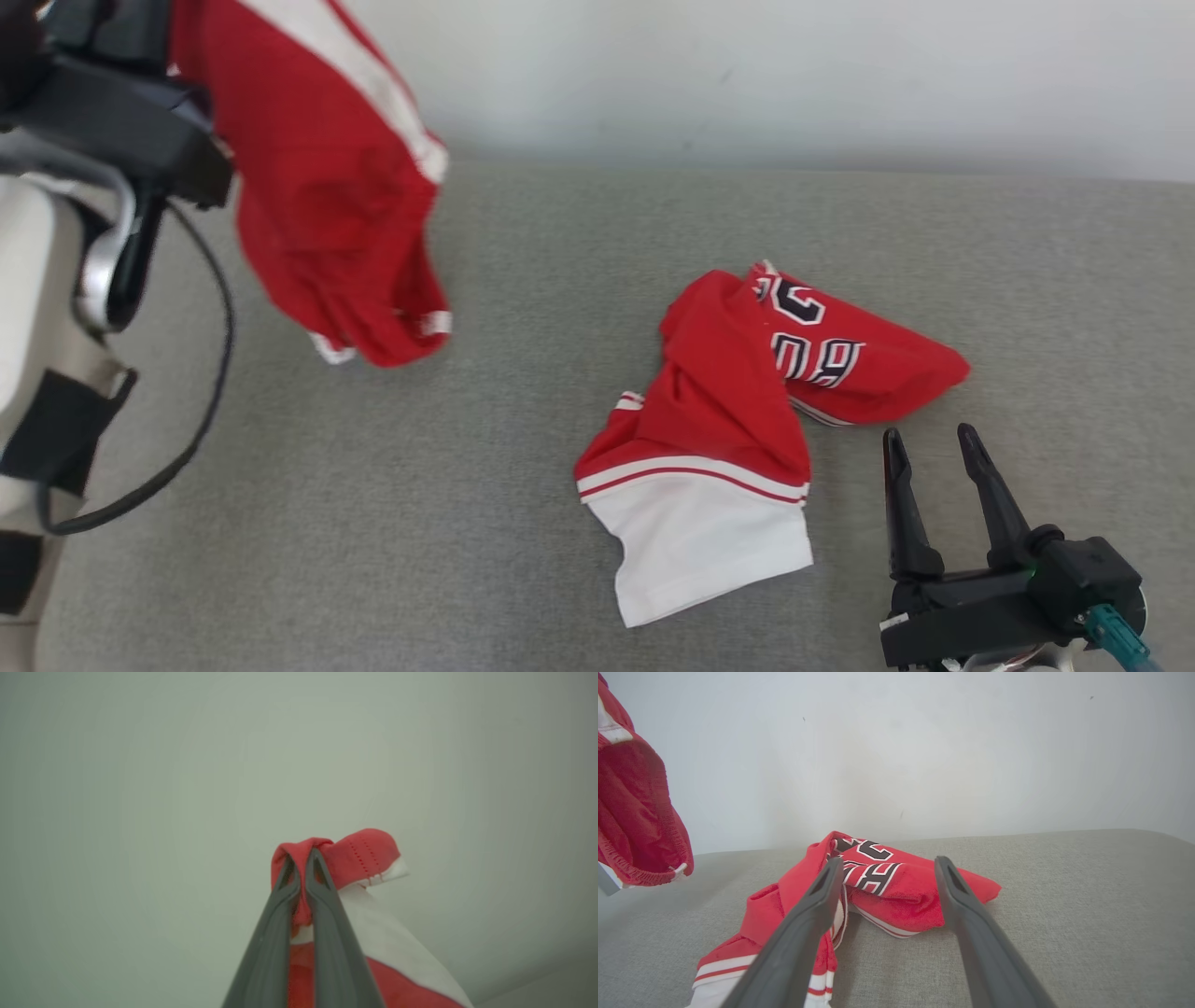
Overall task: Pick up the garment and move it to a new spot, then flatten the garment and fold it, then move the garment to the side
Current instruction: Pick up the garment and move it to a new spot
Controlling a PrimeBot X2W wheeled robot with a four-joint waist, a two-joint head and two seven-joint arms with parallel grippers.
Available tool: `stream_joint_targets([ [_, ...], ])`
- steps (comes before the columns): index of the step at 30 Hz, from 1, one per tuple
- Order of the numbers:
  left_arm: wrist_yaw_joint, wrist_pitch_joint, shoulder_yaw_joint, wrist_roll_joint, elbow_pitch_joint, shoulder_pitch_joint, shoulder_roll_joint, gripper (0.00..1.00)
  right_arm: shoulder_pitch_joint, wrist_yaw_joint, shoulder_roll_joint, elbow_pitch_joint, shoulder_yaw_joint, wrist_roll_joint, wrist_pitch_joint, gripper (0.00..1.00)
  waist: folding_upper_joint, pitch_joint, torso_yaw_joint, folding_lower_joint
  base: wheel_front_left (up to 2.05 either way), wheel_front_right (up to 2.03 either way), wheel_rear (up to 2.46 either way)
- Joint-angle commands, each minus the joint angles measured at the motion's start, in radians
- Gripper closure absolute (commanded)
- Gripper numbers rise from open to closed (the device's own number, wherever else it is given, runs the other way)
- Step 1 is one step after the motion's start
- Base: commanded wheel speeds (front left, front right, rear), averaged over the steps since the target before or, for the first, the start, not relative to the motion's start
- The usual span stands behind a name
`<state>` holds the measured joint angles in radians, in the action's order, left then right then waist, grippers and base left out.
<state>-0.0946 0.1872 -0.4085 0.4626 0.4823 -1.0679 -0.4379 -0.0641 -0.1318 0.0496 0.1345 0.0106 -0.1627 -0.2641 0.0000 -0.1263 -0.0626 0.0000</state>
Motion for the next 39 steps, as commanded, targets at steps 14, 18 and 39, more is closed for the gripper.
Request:
stream_joint_targets([
  [14, 0.009, 0.035, 0.095, 0.043, 0.183, 0.073, -0.183, 1.0, -0.047, 0.002, 0.002, -0.082, 0.02, 0.072, -0.001, 0.0, 0.0, -0.112, -0.108, 0.0, 0.0, 0.0, 0.0],
  [18, 0.016, 0.048, 0.122, 0.053, 0.24, 0.093, -0.231, 1.0, -0.062, 0.002, 0.002, -0.107, 0.023, 0.086, -0.001, 0.0, 0.0, -0.141, -0.098, 0.0, 0.0, 0.0, 0.0],
  [39, -0.027, 0.036, 0.114, 0.125, 0.564, 0.18, -0.15, 1.0, -0.098, 0.002, 0.001, -0.144, 0.033, 0.139, -0.001, 0.0, 0.0, -0.234, -0.027, 0.0, 0.0, 0.0, 0.0],
])
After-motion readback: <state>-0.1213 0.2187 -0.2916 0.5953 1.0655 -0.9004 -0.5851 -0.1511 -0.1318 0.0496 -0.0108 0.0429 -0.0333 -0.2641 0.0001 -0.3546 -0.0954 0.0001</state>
